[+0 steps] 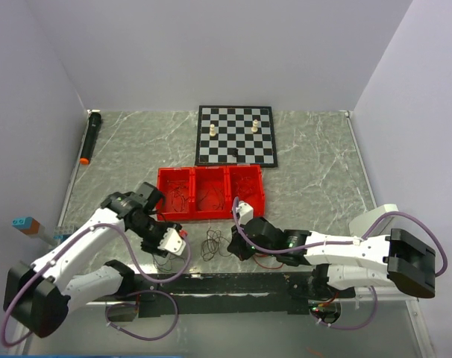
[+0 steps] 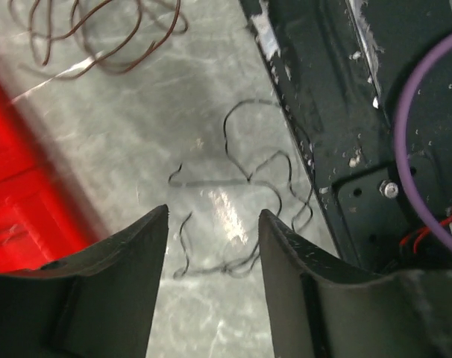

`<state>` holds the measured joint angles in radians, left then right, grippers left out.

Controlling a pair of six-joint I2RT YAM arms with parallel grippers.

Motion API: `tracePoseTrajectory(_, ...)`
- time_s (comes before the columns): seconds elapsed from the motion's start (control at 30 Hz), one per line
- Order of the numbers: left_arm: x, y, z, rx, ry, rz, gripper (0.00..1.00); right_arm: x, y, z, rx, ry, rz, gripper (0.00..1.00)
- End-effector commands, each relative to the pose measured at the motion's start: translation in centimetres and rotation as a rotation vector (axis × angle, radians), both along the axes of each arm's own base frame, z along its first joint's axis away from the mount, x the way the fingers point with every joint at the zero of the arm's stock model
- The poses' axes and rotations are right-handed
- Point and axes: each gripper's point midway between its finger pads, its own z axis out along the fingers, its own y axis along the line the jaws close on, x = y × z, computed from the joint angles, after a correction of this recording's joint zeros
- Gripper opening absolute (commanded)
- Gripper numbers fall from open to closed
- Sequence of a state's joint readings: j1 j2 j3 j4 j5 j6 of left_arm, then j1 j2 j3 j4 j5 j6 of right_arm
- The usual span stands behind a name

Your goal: Untangle the cables

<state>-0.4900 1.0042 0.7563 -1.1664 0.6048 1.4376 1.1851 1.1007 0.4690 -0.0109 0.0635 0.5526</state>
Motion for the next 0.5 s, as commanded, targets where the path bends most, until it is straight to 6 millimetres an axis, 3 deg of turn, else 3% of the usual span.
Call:
tracePoseTrajectory(0.0, 0.4, -3.0, -0.7, -0.061, 0.029, -0.018, 0.54, 0.4, 0.5, 0.3, 0.027, -0.024, -0.013, 0.00)
tracePoseTrajectory(0.2, 0.0, -2.1, -4.0, 0.005, 0.023, -0.089, 0.52, 0.3, 0.3, 0.2, 0.020, -0.031, -0.005, 0.00)
tracePoseTrajectory(0.47, 0.0, -1.5, -5.7, 0.045, -0.037, -0.169, 0.51, 0.4, -0.1, 0.0, 0.017, -0.037, -0.012, 0.00)
